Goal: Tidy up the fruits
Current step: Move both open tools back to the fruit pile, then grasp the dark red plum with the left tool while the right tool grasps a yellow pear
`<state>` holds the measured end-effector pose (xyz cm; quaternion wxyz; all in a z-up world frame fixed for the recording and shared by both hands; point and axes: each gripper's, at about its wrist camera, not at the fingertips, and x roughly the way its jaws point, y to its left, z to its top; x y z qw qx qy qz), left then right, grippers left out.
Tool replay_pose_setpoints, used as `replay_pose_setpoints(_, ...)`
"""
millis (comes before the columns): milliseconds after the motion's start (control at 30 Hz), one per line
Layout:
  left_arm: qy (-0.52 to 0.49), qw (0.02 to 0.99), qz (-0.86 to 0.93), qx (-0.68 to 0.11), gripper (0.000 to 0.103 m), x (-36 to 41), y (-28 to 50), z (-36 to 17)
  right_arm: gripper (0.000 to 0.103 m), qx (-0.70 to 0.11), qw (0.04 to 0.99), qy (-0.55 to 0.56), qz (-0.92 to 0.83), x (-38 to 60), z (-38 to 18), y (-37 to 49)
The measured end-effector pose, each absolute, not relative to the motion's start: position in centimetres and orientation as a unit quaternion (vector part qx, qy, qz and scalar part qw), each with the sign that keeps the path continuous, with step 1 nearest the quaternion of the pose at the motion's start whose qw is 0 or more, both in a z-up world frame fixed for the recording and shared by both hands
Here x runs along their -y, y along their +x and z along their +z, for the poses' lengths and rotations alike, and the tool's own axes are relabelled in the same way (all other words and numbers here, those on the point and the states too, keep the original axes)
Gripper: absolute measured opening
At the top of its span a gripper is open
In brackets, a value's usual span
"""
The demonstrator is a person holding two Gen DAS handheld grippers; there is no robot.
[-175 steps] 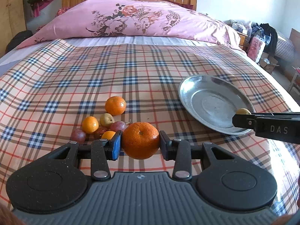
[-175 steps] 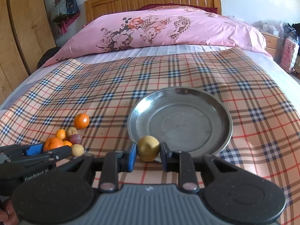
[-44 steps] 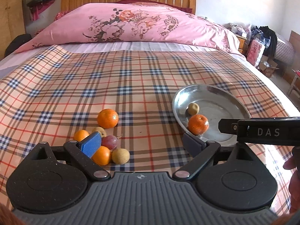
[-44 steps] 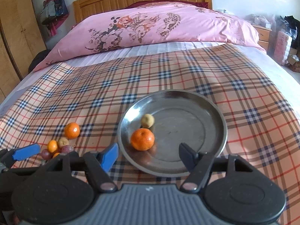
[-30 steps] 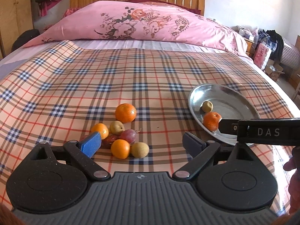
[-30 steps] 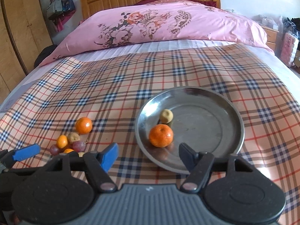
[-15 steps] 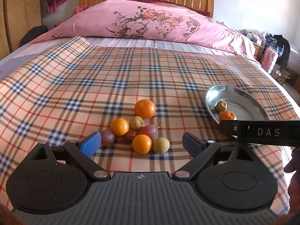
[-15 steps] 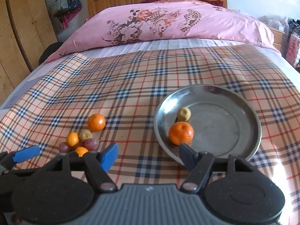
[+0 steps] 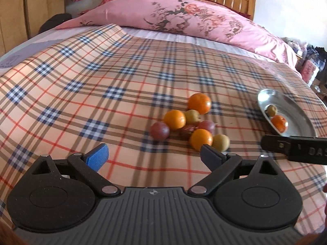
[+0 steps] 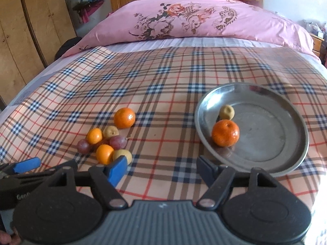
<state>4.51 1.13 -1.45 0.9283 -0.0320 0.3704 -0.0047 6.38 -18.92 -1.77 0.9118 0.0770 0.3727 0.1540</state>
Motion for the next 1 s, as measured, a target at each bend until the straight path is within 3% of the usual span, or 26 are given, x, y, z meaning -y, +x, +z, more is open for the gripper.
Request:
replay_pose_setpoints(667,0.012,0.928,-0.029,-0.372,0.102,-2.6,10.0,-4.8,0.076,-0.383,0.906,0.079,0.164,18.5,-3.0,6.9)
replay_pose_setpoints(767,0.015,0.926,-0.041,-0.375,0.077,-2.5,10.5,-5.1,0.076,-0.385,0.905,0.079,0.164,18.4,-3.2,7.0)
replay_pose_setpoints(1000,0.019,0.928,-0.060,-0.368,0.043,-1.9,10.4,-5.5,0.077,-0.390,0.902,0.079,0.165,18.1,-3.5,7.4)
